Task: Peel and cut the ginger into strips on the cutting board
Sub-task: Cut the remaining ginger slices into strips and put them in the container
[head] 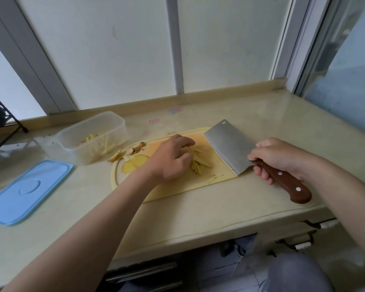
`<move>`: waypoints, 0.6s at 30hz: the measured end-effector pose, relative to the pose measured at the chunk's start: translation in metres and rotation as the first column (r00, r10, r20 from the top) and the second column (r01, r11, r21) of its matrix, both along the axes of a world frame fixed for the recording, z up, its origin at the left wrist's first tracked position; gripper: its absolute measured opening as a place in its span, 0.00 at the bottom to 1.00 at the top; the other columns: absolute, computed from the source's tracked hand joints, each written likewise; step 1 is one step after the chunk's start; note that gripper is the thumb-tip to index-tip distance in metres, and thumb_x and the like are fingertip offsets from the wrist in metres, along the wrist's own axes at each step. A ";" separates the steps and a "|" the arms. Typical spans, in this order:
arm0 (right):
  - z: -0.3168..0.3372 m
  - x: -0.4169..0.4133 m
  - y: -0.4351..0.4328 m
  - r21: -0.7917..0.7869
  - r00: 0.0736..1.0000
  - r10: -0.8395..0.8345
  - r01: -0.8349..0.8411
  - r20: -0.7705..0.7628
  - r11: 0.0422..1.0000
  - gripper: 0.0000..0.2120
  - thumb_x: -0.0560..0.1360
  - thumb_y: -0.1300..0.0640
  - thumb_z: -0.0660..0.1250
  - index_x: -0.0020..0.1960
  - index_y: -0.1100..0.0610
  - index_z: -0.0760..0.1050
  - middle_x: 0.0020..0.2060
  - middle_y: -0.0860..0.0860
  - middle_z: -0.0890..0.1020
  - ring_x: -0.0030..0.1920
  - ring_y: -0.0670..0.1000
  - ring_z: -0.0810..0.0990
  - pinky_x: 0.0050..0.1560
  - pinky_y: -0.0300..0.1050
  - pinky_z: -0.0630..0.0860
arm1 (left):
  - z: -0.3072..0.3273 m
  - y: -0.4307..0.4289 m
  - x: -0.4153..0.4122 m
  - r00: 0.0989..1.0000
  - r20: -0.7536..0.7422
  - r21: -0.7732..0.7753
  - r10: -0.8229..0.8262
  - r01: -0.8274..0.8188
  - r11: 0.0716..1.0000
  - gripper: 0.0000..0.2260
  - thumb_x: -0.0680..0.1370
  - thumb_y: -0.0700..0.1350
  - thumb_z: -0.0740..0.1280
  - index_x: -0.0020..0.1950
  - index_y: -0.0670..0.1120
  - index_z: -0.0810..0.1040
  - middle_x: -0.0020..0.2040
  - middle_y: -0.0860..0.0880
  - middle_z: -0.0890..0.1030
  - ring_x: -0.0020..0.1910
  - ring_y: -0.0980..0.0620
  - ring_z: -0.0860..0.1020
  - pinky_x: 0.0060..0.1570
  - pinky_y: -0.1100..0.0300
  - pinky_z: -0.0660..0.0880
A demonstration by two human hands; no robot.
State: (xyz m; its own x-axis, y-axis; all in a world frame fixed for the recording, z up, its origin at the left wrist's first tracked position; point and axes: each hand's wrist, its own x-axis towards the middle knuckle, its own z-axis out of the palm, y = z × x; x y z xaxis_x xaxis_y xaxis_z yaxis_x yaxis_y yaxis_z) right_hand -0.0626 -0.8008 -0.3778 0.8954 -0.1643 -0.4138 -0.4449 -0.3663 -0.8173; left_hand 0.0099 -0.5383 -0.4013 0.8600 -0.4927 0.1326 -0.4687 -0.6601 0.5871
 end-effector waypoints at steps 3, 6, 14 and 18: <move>-0.002 -0.013 0.000 -0.022 0.999 -0.039 0.039 0.000 0.999 0.04 0.80 0.66 0.61 0.46 0.60 0.69 0.28 0.58 0.75 0.23 0.52 0.71 0.23 0.41 0.71 | -0.005 -0.003 -0.004 0.999 -0.049 0.138 -0.011 0.017 0.990 0.29 0.78 0.53 0.56 0.79 0.46 0.64 0.77 0.46 0.66 0.75 0.48 0.65 0.72 0.60 0.59; -0.012 -0.027 0.021 0.012 0.994 -0.104 0.104 0.020 0.995 0.04 0.79 0.67 0.59 0.46 0.61 0.69 0.29 0.59 0.74 0.22 0.53 0.71 0.23 0.41 0.71 | -0.013 -0.022 -0.009 0.998 -0.057 0.215 0.014 -0.002 0.977 0.25 0.85 0.54 0.51 0.81 0.45 0.57 0.80 0.46 0.60 0.79 0.48 0.57 0.78 0.52 0.52; -0.021 -0.030 0.078 0.063 0.986 -0.156 0.152 0.062 0.986 0.04 0.77 0.66 0.57 0.46 0.65 0.69 0.23 0.60 0.76 0.28 0.58 0.75 0.27 0.45 0.75 | -0.015 -0.077 -0.014 0.985 -0.047 0.125 0.167 -0.160 0.979 0.15 0.83 0.48 0.50 0.45 0.42 0.71 0.55 0.36 0.76 0.59 0.37 0.71 0.66 0.46 0.66; -0.015 -0.029 0.088 0.066 0.989 -0.137 0.134 0.050 0.989 0.05 0.79 0.65 0.58 0.46 0.65 0.70 0.26 0.60 0.76 0.26 0.57 0.75 0.26 0.44 0.76 | -0.015 -0.083 -0.012 0.967 -0.004 0.052 0.253 -0.253 0.966 0.11 0.82 0.42 0.55 0.42 0.41 0.70 0.55 0.34 0.76 0.54 0.35 0.74 0.45 0.53 0.64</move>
State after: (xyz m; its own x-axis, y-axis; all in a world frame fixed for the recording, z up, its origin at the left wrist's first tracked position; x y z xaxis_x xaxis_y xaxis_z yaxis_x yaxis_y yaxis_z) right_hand -0.0918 -0.7127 -0.3932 0.8881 -0.2609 -0.3785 -0.4413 -0.2533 -0.8608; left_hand -0.0021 -0.6209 -0.4165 0.9587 -0.2648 0.1035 -0.2767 -0.7856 0.5535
